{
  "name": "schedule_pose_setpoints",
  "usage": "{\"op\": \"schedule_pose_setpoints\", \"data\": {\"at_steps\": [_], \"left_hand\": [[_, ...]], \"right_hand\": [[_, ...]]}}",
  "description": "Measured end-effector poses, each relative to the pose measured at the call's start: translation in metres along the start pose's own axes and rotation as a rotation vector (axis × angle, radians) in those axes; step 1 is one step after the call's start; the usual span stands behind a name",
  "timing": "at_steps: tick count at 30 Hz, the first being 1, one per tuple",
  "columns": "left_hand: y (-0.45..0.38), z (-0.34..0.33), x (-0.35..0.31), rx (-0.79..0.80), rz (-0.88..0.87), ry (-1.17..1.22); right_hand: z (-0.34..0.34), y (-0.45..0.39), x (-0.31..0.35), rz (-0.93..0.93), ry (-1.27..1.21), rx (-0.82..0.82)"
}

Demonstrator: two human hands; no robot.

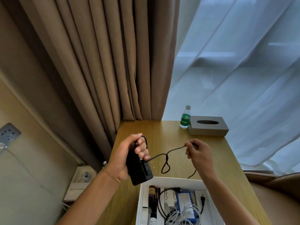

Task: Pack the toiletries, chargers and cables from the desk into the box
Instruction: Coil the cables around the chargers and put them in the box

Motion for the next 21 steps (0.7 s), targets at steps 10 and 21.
{"op": "schedule_pose_setpoints", "data": {"at_steps": [10,21], "left_hand": [[-0.008,0.003,-0.008,-0.320,-0.154,0.154],[-0.005,0.004,0.005,-0.405,-0.126,0.144]], "right_hand": [[-0.072,0.034,0.038,0.015,-0.426,0.348],[-0.091,0.054,0.058,-0.151,-0.892,0.686]]}}
Point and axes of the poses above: each hand's wrist, its own y-axis away from the middle knuckle, its own z-axis out of the back of the hand, x = y × z, the point moved 9 cm from there along -y, towards the middle knuckle, and after that the axes turned 10 degrees about x, right-handed, at the moved point
